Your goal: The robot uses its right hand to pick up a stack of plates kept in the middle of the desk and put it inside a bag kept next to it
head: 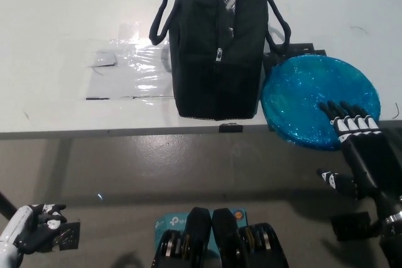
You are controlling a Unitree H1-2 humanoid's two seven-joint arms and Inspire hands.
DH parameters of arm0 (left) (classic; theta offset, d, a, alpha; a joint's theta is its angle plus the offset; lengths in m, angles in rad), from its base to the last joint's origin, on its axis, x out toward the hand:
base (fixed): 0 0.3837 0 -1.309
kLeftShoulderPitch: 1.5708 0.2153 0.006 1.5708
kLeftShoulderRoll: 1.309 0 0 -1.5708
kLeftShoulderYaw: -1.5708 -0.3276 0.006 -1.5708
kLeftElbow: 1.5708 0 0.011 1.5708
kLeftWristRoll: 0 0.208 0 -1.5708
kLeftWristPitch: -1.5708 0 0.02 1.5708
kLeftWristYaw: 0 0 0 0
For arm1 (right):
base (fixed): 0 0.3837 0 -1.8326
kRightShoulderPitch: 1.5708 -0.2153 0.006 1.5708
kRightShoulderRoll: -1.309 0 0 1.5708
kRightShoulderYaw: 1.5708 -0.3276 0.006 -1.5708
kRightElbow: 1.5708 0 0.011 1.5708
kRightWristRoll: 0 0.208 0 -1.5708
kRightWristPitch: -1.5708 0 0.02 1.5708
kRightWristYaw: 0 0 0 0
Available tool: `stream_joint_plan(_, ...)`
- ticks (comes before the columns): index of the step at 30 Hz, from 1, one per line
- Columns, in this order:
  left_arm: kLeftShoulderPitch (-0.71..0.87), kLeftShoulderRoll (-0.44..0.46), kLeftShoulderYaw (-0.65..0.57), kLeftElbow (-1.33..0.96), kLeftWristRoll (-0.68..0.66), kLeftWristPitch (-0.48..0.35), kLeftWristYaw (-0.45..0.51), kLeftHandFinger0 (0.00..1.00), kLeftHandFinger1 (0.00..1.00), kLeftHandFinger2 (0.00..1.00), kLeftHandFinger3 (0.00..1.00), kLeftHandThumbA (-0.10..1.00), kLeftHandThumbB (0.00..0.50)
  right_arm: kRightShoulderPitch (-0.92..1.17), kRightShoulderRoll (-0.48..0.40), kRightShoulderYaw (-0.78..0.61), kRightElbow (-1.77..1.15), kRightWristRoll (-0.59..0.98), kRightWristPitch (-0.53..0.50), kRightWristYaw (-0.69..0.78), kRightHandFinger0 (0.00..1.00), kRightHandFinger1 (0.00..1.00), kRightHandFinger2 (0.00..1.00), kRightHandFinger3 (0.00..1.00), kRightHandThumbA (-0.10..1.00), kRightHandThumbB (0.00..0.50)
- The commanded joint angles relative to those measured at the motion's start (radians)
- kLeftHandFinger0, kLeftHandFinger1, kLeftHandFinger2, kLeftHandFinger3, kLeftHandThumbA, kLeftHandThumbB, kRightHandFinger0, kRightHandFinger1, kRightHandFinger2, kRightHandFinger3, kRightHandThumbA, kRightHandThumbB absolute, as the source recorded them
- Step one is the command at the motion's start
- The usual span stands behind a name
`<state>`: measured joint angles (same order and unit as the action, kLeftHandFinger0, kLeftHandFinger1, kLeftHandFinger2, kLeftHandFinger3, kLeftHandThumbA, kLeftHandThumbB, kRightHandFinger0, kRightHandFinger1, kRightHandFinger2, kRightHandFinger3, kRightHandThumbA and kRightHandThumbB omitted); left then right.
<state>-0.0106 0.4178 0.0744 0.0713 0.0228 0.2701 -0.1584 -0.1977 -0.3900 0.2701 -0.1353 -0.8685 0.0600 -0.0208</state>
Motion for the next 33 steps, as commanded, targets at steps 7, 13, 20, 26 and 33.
stream_joint_plan(7, -0.019, 0.044, 0.001, -0.027, 0.011, 0.002, -0.021, 0.59, 0.65, 0.76, 0.77, -0.1, 0.035, -0.13, -0.018, -0.021, 0.112, -0.02, -0.011, -0.006, 1.0, 1.0, 1.0, 1.0, 0.88, 0.498)
stream_joint_plan(13, -0.037, 0.06, -0.012, -0.041, 0.043, 0.021, -0.019, 0.6, 0.64, 0.76, 0.79, -0.1, 0.016, -0.221, -0.023, -0.007, 0.205, -0.059, -0.005, -0.028, 1.0, 1.0, 1.0, 1.0, 0.93, 0.498)
stream_joint_plan(20, -0.041, 0.052, 0.004, -0.041, 0.021, 0.016, -0.03, 0.59, 0.65, 0.75, 0.75, -0.1, 0.036, -0.212, 0.002, 0.019, 0.278, -0.048, -0.038, -0.064, 1.0, 1.0, 1.0, 1.0, 0.84, 0.5)
stream_joint_plan(26, -0.044, 0.059, -0.002, -0.033, 0.037, 0.005, -0.033, 0.58, 0.63, 0.74, 0.74, -0.1, 0.042, -0.206, 0.021, 0.049, 0.369, -0.058, -0.04, -0.103, 1.0, 1.0, 1.0, 1.0, 0.79, 0.5)
stream_joint_plan(33, -0.059, 0.076, -0.011, -0.041, 0.056, 0.021, -0.042, 0.58, 0.63, 0.74, 0.72, -0.1, 0.052, -0.249, 0.033, 0.138, 0.525, -0.185, 0.026, -0.174, 1.0, 1.0, 1.0, 1.0, 0.53, 0.408)
